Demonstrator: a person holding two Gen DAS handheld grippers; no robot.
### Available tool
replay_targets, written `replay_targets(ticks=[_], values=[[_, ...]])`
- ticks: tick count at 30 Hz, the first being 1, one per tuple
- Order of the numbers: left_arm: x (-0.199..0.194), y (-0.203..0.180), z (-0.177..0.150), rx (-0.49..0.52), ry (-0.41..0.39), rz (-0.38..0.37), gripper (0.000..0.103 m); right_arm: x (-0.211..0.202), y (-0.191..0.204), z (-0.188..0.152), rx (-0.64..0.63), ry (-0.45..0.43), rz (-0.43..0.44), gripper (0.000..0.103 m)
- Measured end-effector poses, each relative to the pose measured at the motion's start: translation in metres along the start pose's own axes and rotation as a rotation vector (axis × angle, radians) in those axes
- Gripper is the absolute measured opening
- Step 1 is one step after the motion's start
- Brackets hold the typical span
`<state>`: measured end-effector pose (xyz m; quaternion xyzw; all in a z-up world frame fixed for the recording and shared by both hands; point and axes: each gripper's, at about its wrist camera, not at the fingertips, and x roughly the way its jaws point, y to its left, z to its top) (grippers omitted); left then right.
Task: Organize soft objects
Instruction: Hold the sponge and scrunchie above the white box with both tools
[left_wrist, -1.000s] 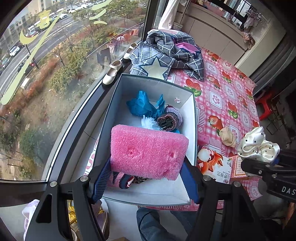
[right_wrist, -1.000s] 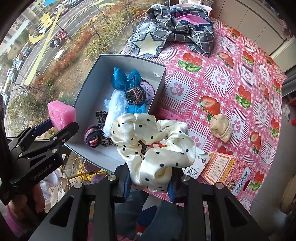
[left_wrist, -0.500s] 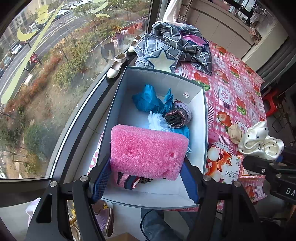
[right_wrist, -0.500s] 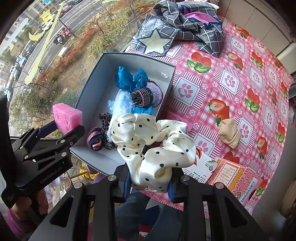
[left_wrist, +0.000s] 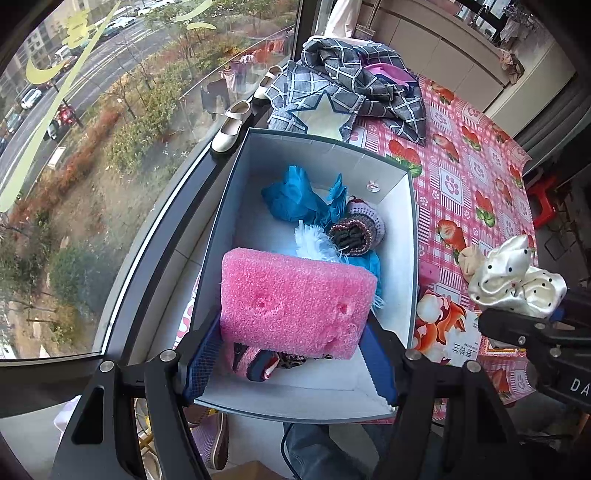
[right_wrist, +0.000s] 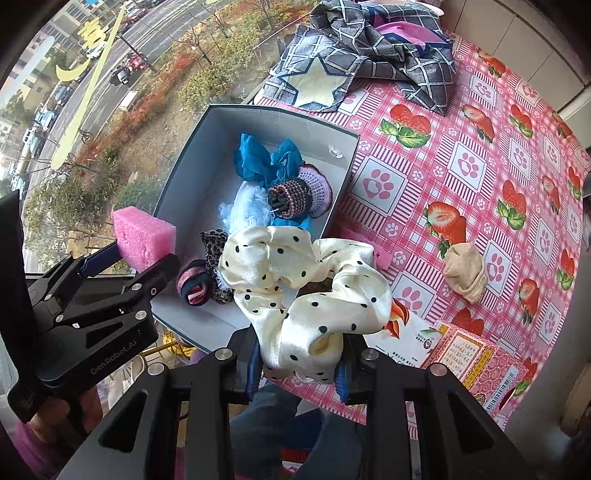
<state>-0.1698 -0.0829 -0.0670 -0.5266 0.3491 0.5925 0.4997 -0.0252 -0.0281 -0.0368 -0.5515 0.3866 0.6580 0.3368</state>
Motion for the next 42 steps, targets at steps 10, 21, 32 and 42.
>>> replay_targets(ticks=[10,21,32,42], values=[[0.003,0.002,0.001,-0.005,0.004,0.002,0.073,0.003,0.005,0.006,-0.015,0.007,0.004,0.032],[0.010,0.003,0.008,-0.007,0.019,0.014,0.073,0.012,0.014,0.022,-0.029,0.016,0.017,0.032],[0.018,0.004,0.011,-0.004,0.047,0.024,0.073,0.019,0.017,0.040,-0.028,0.019,0.018,0.031],[0.026,-0.001,0.009,0.007,0.070,0.025,0.073,0.032,0.019,0.047,-0.028,0.051,0.025,0.031]])
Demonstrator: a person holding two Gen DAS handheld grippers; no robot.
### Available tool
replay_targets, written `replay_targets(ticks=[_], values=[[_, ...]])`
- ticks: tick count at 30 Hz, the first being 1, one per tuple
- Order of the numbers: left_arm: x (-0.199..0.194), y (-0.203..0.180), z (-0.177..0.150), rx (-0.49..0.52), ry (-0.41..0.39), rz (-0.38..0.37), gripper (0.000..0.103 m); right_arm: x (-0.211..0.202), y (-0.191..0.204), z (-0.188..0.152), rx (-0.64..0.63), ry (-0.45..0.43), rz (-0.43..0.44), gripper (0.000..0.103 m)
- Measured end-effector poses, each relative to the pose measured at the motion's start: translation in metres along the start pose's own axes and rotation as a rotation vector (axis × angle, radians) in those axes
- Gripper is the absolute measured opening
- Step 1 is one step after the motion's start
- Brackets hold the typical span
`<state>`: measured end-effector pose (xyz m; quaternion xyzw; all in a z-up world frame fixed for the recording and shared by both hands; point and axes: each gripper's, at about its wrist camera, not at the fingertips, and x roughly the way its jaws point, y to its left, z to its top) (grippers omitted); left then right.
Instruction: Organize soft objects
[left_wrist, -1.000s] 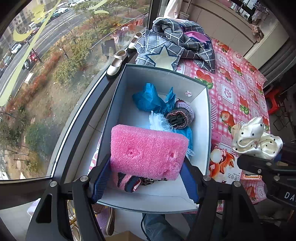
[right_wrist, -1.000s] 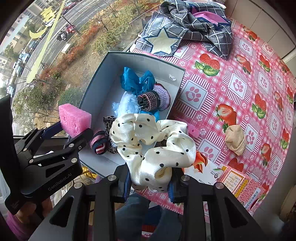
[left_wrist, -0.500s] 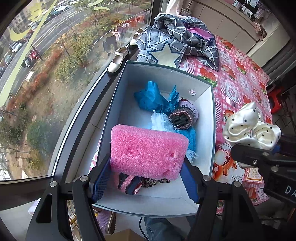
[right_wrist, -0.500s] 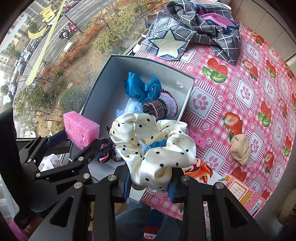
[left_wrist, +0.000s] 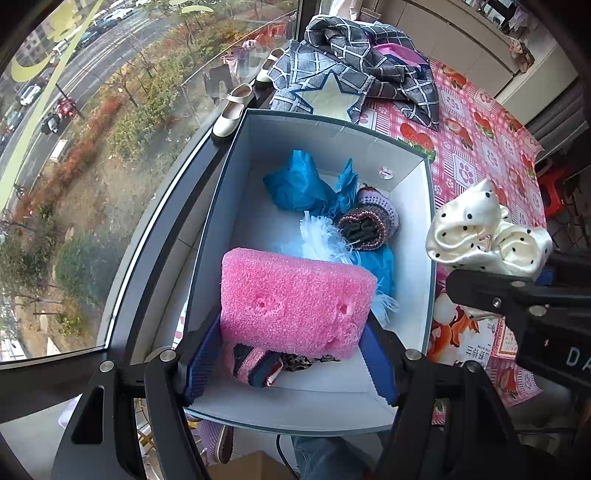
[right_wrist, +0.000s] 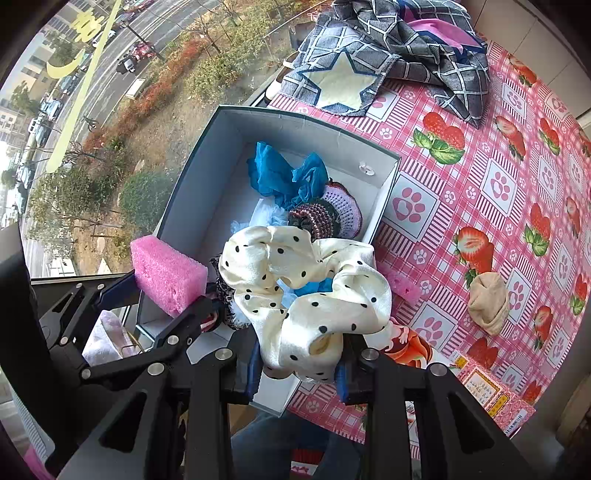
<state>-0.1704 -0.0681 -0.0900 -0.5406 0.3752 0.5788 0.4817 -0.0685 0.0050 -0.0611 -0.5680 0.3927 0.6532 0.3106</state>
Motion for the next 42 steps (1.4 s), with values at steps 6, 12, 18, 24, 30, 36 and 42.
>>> replay_targets(ticks=[6,12,18,24,30,36,42], values=[[0.002,-0.001,0.000,0.005,0.007,0.002,0.074,0.002,0.002,0.005,-0.013,0.003,-0.006,0.032],[0.005,-0.002,-0.001,0.003,0.013,-0.006,0.074,0.004,0.003,0.006,-0.020,0.006,-0.011,0.031],[0.006,-0.001,-0.003,0.000,0.017,-0.006,0.074,0.008,0.005,0.005,-0.026,0.018,-0.015,0.032],[0.005,0.002,-0.004,-0.011,0.009,-0.029,0.076,0.008,0.008,0.004,-0.038,0.019,-0.014,0.038],[0.005,-0.001,-0.009,0.001,0.020,-0.003,0.081,-0.003,0.009,0.002,-0.061,-0.028,-0.059,0.078],[-0.004,-0.002,-0.013,-0.008,-0.012,-0.002,0.083,-0.006,0.006,-0.005,-0.058,-0.017,-0.084,0.102],[-0.012,0.005,-0.016,-0.038,0.012,-0.040,0.083,-0.011,0.002,-0.018,-0.052,-0.020,-0.083,0.102]])
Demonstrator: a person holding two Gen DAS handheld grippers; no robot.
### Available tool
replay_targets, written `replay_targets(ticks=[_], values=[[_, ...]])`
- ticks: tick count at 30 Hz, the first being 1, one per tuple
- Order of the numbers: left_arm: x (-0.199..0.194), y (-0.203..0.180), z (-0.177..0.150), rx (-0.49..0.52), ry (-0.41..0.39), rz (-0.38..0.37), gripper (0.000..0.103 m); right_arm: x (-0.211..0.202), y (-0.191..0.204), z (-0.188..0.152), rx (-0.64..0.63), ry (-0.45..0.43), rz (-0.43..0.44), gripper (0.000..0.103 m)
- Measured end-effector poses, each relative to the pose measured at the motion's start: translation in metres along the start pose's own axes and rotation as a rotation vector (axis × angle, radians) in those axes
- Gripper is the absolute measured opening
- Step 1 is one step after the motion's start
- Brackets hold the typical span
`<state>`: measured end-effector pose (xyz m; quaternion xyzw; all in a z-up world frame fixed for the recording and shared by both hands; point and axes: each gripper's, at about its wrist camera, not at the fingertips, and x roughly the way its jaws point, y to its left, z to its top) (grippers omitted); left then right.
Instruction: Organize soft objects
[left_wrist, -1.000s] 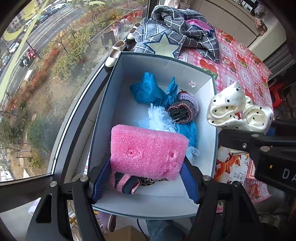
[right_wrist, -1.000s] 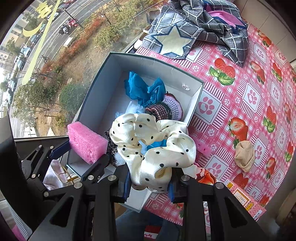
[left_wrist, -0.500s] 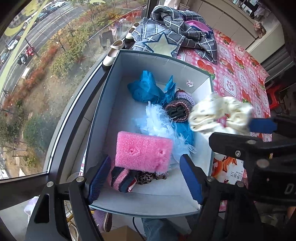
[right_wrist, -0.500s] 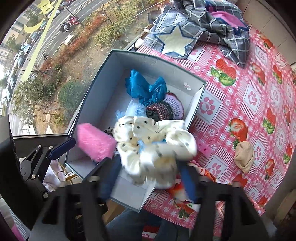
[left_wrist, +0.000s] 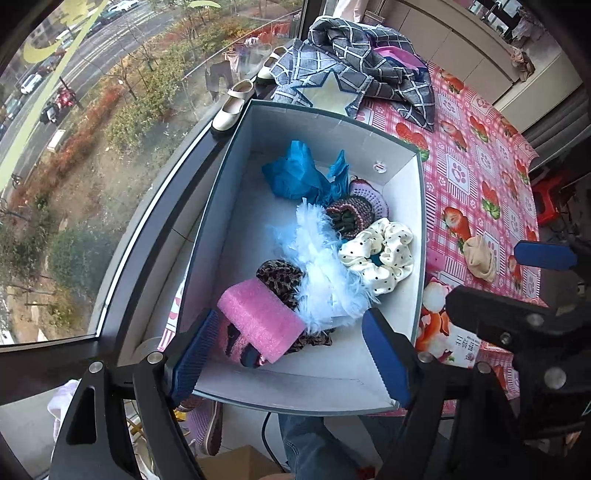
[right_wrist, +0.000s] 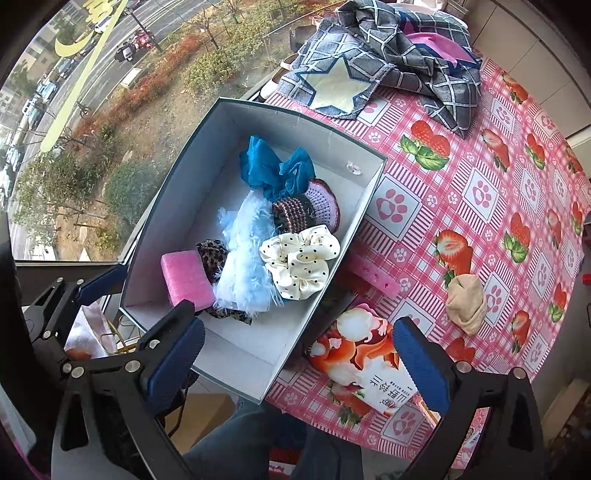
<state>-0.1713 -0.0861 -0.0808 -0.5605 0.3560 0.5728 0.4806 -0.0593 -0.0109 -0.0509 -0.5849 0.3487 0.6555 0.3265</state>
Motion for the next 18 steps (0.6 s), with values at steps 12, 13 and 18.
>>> replay_targets(ticks=[12,13,18], values=[[-0.011,-0.005,-0.015,0.021,-0.009,0.033,0.083,-0.010,-0.006,-0.010,0.051,-0.003,0.033,0.102],[-0.011,-0.005,-0.015,0.017,-0.008,0.031,0.083,-0.010,-0.006,-0.010,0.050,-0.003,0.032,0.102],[-0.011,-0.004,-0.015,0.015,-0.007,0.027,0.083,-0.011,-0.003,-0.012,0.046,-0.005,0.028,0.102]])
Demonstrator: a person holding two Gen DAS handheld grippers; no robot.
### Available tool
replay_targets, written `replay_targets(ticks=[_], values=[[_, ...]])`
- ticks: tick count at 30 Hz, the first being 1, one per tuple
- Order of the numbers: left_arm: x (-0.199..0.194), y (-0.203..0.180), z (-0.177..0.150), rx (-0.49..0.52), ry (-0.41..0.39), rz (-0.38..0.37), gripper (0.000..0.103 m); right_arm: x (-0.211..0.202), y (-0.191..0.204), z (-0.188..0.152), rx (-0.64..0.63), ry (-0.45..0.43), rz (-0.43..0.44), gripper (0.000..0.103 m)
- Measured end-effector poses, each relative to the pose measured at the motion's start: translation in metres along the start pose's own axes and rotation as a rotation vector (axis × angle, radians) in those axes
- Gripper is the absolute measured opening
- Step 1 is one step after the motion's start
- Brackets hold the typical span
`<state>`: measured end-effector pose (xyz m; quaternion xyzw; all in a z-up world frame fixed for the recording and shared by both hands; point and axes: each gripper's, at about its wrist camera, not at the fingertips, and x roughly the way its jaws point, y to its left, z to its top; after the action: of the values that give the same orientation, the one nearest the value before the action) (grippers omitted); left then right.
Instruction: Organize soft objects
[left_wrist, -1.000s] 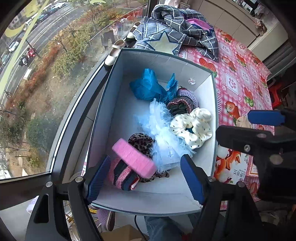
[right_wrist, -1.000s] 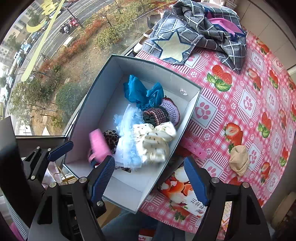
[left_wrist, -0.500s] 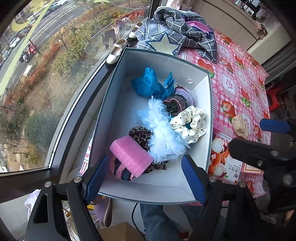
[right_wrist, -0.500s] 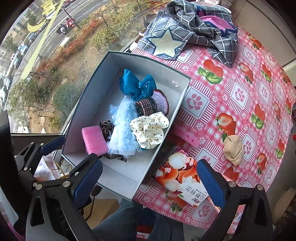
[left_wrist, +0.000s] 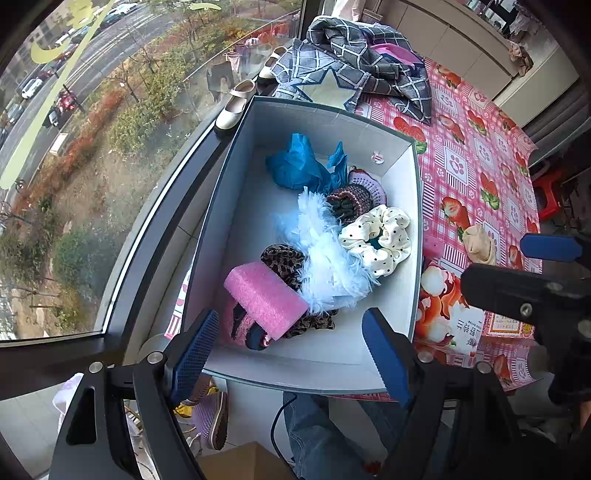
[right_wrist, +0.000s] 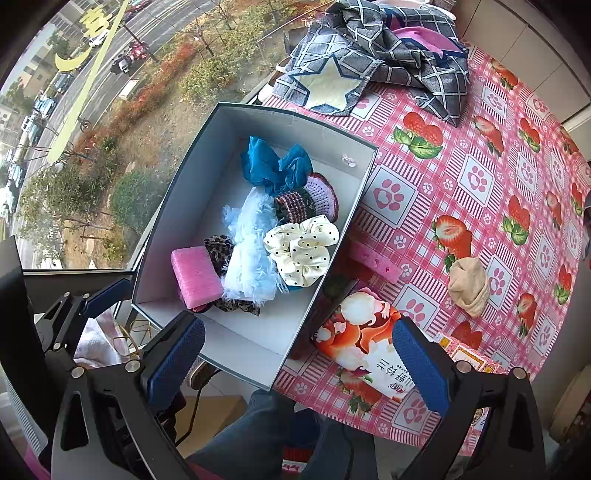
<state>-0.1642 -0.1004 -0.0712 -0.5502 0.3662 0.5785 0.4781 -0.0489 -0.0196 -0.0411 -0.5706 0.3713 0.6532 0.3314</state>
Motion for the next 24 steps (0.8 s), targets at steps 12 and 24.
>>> replay_targets(ticks=[12,24], values=[[-0.0015,-0.0007,-0.0014,0.003,0.002,-0.009,0.083,-0.0002,0.0016,-0.0004,0.001,0.002,-0.001,0.102],[-0.0036,-0.0013,-0.0044,0.000,0.010,-0.015,0.083,-0.0003,0.0046,-0.0053,-0.002,0.005,0.000,0.102]])
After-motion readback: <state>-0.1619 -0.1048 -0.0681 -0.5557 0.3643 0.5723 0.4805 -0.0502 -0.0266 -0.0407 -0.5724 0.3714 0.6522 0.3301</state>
